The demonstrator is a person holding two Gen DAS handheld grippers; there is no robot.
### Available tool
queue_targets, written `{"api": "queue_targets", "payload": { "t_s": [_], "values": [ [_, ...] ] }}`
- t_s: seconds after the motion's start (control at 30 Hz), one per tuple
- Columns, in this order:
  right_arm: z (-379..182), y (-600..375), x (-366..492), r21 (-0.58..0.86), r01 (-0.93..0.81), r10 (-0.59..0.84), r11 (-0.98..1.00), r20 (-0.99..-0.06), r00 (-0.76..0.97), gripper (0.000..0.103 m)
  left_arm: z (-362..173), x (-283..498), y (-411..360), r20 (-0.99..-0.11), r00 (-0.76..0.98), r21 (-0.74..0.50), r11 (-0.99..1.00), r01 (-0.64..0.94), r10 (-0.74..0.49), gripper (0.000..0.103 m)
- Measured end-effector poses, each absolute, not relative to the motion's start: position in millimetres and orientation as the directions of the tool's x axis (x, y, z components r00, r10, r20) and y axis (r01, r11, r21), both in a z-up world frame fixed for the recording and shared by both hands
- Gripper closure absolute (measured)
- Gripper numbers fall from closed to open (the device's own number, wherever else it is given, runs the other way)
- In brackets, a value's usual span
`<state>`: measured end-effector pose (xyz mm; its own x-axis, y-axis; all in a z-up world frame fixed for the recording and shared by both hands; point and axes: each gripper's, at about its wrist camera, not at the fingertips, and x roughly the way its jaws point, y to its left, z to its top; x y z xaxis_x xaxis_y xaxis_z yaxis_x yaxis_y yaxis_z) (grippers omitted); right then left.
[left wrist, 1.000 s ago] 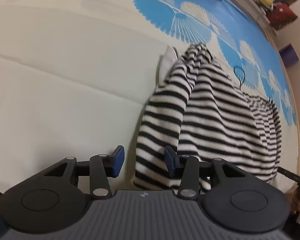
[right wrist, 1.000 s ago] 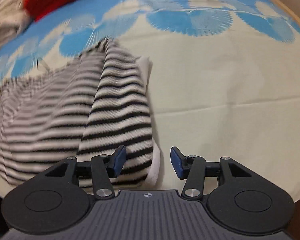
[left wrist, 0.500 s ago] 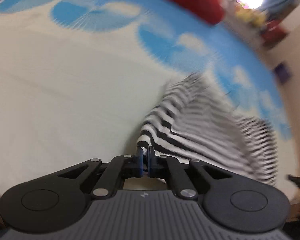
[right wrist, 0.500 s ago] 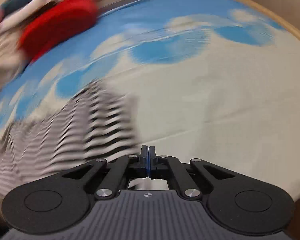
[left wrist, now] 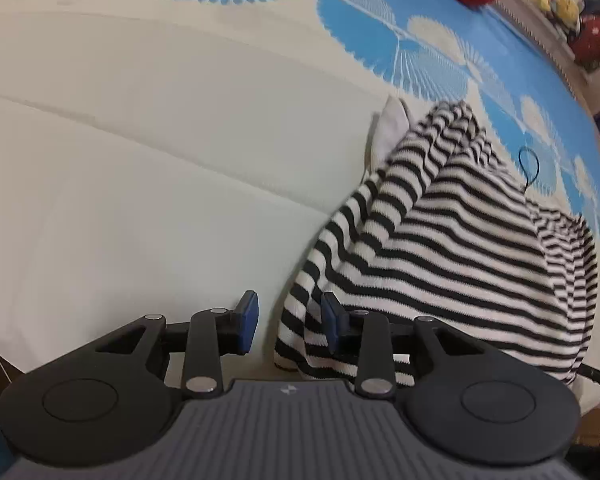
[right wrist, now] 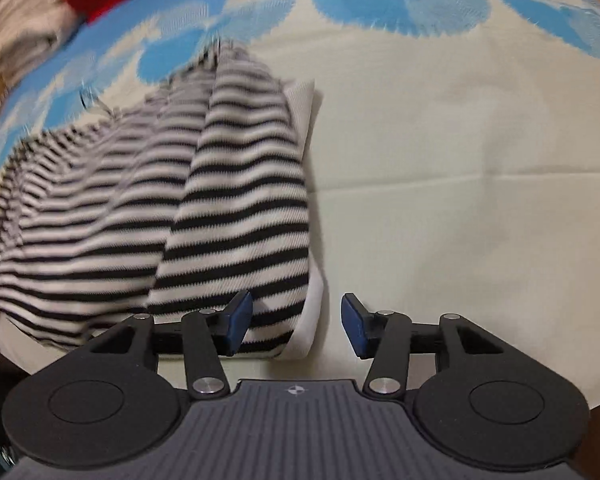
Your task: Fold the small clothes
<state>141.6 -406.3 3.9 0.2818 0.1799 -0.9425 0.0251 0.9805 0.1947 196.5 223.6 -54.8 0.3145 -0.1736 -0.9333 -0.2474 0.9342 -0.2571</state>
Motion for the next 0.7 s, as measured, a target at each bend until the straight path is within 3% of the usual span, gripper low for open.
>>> {"api": "queue_targets", "payload": {
  "t_s": [0.1, 0.17, 0.23, 0.3, 0.37, 0.5, 0.6, 0.7],
  "values": [
    [-1.8, -399.9, 143.0, 0.203, -0.015, 0.200, 0.979, -0.945, 0.261, 0.055, -58.4, 203.0, 215.4, -0.940, 0.290, -0.244, 0.949, -0.197, -0.181, 0.061],
    [-2.6, -398.7, 142.9, 0.241, -0.039, 0.243, 0.970, -0.936, 0.254, 0.080, -61.2, 207.2, 206.4, -0.943, 0.284, -0.225, 0.960, -0.164, -0.173, 0.060],
    [4.3, -396.6, 140.6, 0.238, -0.084, 0.252, 0.968, -0.923, 0.290, 0.094, -63.8, 209.9, 199.1, -0.946, 0.278, -0.207, 0.968, -0.138, -0.163, 0.063],
    [19.5, -403.6, 137.6, 0.253, -0.083, 0.266, 0.964, -0.892, 0.367, 0.095, -63.8, 213.9, 191.0, -0.944, 0.298, -0.185, 0.976, -0.113, -0.144, 0.099],
    [39.8, -422.8, 132.6, 0.268, -0.019, 0.244, 0.963, -0.842, 0.482, 0.102, -54.2, 213.2, 186.4, -0.921, 0.355, -0.201, 0.976, -0.086, -0.159, 0.101],
    [56.0, -446.2, 119.9, 0.256, 0.037, 0.194, 0.966, -0.812, 0.551, 0.101, -30.8, 206.4, 181.5, -0.857, 0.471, -0.264, 0.963, -0.054, -0.208, 0.101],
    [41.3, -440.2, 118.1, 0.171, 0.025, 0.140, 0.985, -0.870, 0.473, 0.101, -60.8, 209.7, 189.3, -0.936, 0.323, -0.197, 0.967, -0.159, -0.138, 0.101],
    [18.9, -420.6, 121.7, 0.053, -0.018, 0.056, 0.998, -0.925, 0.376, 0.101, -72.9, 210.3, 189.4, -0.956, 0.265, -0.167, 0.974, -0.151, -0.123, 0.099]
  ]
}}
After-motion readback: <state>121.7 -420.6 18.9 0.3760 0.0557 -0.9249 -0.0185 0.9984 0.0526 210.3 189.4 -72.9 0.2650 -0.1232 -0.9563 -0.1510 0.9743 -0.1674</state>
